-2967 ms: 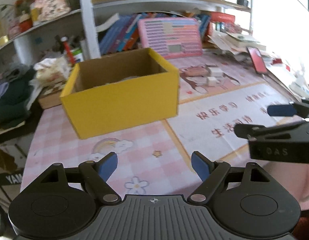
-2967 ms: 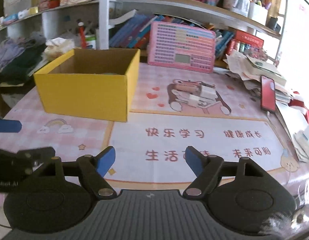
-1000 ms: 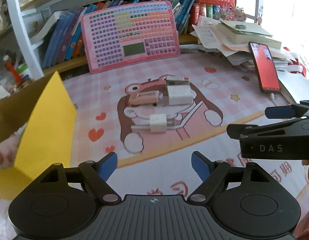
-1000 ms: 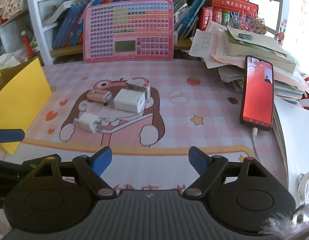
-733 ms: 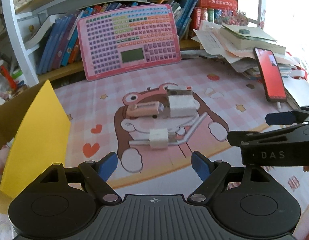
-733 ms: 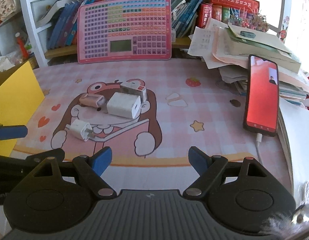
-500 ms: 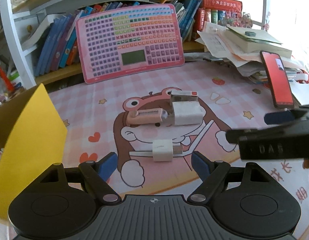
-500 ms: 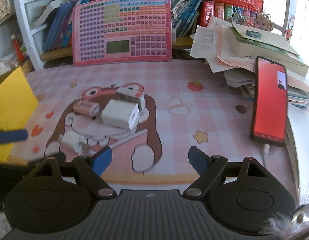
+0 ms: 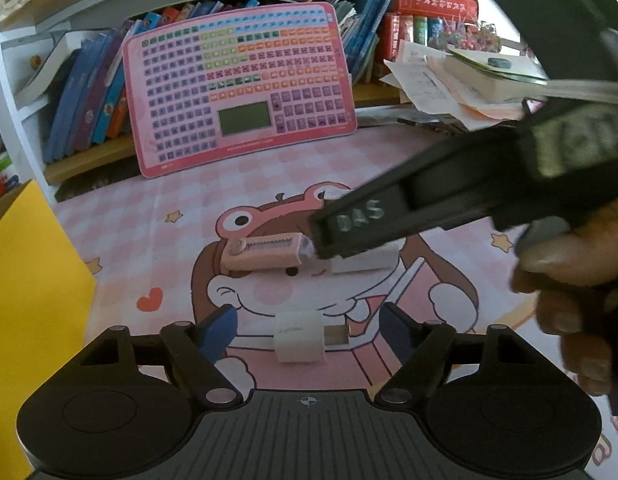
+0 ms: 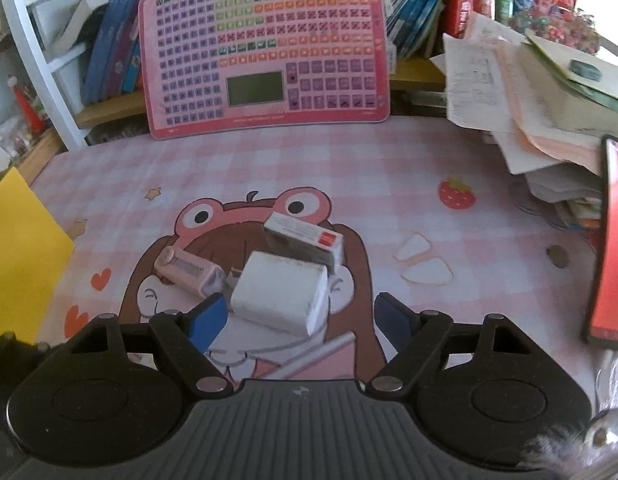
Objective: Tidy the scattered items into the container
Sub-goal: 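Move both tools toward the white chargers on the mat, then close the left tool on the small white charger while the right tool grips the large white charger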
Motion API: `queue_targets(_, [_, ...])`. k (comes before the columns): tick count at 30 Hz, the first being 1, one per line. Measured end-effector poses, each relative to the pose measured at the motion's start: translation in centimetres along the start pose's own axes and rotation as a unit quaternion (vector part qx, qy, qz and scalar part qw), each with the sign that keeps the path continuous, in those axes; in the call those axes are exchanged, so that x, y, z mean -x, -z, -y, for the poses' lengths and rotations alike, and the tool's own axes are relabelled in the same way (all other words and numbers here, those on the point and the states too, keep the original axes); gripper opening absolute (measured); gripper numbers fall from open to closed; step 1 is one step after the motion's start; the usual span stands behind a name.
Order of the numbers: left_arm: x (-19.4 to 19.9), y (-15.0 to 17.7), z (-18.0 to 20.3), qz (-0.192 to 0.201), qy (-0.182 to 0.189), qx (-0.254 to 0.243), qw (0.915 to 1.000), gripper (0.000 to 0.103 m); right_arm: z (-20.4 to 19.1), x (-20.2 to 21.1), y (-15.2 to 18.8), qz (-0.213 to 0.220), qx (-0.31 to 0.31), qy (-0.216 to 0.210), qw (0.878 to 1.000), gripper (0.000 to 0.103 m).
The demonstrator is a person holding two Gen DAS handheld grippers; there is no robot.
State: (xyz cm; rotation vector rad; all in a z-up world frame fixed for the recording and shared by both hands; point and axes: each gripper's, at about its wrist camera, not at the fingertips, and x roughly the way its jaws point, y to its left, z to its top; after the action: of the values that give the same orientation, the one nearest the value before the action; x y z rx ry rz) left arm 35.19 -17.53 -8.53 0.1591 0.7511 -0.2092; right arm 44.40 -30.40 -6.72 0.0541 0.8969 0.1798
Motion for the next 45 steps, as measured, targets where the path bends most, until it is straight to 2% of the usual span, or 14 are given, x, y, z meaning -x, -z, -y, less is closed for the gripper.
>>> queue_targets(4, [-0.9, 0.1, 0.0, -0.007, -0.002, 0.004, 1.0000, 0.075, -0.7, -1.7, -0.6, -0.006, -0.008, 0.001, 1.000, 0.080])
queue_targets(6, [-1.4, 0.1, -0.1, -0.014, -0.005, 0.010, 0.9998, 0.069, -1.0, -2.5, -0.8, -0.011, -0.005, 0.005, 1.000, 0.080])
queue_targets(8, [-1.8, 0.1, -0.3, -0.021, -0.007, 0.017, 0.9996, 0.069, -1.2, -3.1, -0.8, -0.015, 0.005, 0.011, 1.000, 0.073])
queue_targets(9, [-1.9, 0.2, -0.4, -0.022, -0.006, 0.019, 0.9995, 0.069, -1.1, -3.3, -0.7, -0.019, 0.010, 0.007, 1.000, 0.063])
queue_targets(12, [-1.9, 0.3, -0.6, -0.021, -0.005, 0.019, 0.9996, 0.069, -0.2, -3.0, -0.4, -0.017, 0.010, 0.013, 1.000, 0.064])
queue_targets(15, [-2.2, 0.3, -0.7, -0.023, -0.002, 0.022, 0.9995, 0.062, 1.1, -2.4, 0.1, -0.013, 0.010, 0.019, 1.000, 0.064])
queue_targets(21, [-2.4, 0.5, -0.8, -0.019, 0.006, 0.025, 0.9995, 0.060, 2.4, -1.7, 1.0, -0.007, 0.012, 0.020, 1.000, 0.066])
queue_targets(25, [-2.3, 0.5, -0.7, -0.016, 0.012, 0.020, 0.9996, 0.042, 2.2, -1.8, 1.0, -0.004, 0.019, 0.026, 0.999, 0.069])
queue_targets(28, [-2.2, 0.5, -0.8, -0.019, 0.013, 0.020, 0.9995, 0.041, 2.1, -2.0, 1.0, -0.003, 0.028, 0.032, 0.999, 0.069])
queue_targets(31, [-2.0, 0.6, -1.2, -0.022, 0.010, 0.023, 0.9994, 0.041, 1.8, -2.1, 1.1, 0.003, 0.040, 0.037, 0.999, 0.064])
queue_targets(36, [-0.8, 0.6, -1.9, -0.019, 0.011, 0.035, 0.9991, 0.041, 1.6, -1.8, 1.3, 0.003, 0.047, 0.033, 0.998, 0.063])
queue_targets(45, [3.0, 0.8, -2.3, -0.008, 0.017, 0.041, 0.9990, 0.041, 1.1, 1.8, 3.7, 0.000, 0.057, 0.001, 0.998, 0.063])
